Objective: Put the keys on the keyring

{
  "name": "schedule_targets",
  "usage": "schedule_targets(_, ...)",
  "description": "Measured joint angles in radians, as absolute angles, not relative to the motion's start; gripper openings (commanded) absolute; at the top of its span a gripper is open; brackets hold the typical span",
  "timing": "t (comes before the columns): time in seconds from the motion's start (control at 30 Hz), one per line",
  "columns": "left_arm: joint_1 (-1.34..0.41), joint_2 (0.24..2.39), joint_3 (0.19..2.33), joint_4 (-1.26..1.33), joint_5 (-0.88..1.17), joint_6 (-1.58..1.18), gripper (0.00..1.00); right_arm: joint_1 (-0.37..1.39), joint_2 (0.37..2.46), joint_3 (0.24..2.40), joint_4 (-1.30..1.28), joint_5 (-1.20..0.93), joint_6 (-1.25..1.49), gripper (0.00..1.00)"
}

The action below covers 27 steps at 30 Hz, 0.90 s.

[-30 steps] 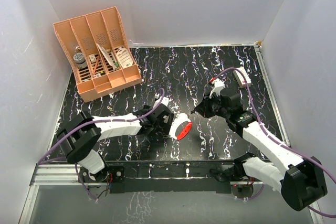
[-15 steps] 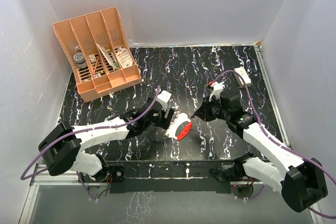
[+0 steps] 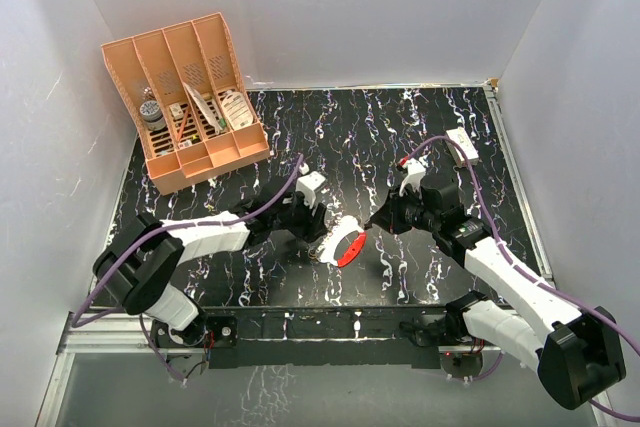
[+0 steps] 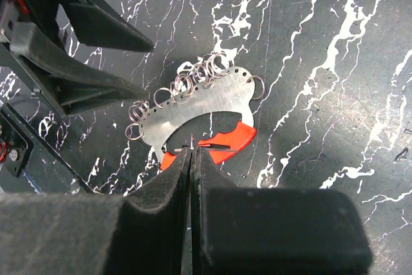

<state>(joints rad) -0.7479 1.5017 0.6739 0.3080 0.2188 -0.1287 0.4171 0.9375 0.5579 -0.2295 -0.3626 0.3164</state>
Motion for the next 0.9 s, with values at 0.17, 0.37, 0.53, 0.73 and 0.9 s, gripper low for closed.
schedule_targets(0.17, -0.745, 1.536, 0.675, 0.315, 0.342, -0.113, 0.56, 0.417, 0.935, 0.558, -0.229, -0.363, 0.316, 0.00)
schedule_targets(0.37, -0.741, 1.558, 0.677, 0.324, 0.411, -0.099, 0.56, 0.417, 0.935, 0.554, -0.228, -0.362, 0.316, 0.00)
schedule_targets(0.53, -0.740, 1.590, 0.678, 0.345, 0.435, -0.092, 0.57, 0.417, 0.935, 0.542, -0.229, -0.362, 0.317, 0.00)
schedule_targets(0.73, -0.735, 1.619, 0.691, 0.355, 0.444, -0.083, 0.57, 0.417, 0.935, 0.542, -0.229, -0.363, 0.317, 0.00)
schedule_targets(0.9, -0.730, 1.639, 0.722, 0.363, 0.449, -0.068, 0.57, 0.417, 0.935, 0.541, -0.229, -0.363, 0.317, 0.00)
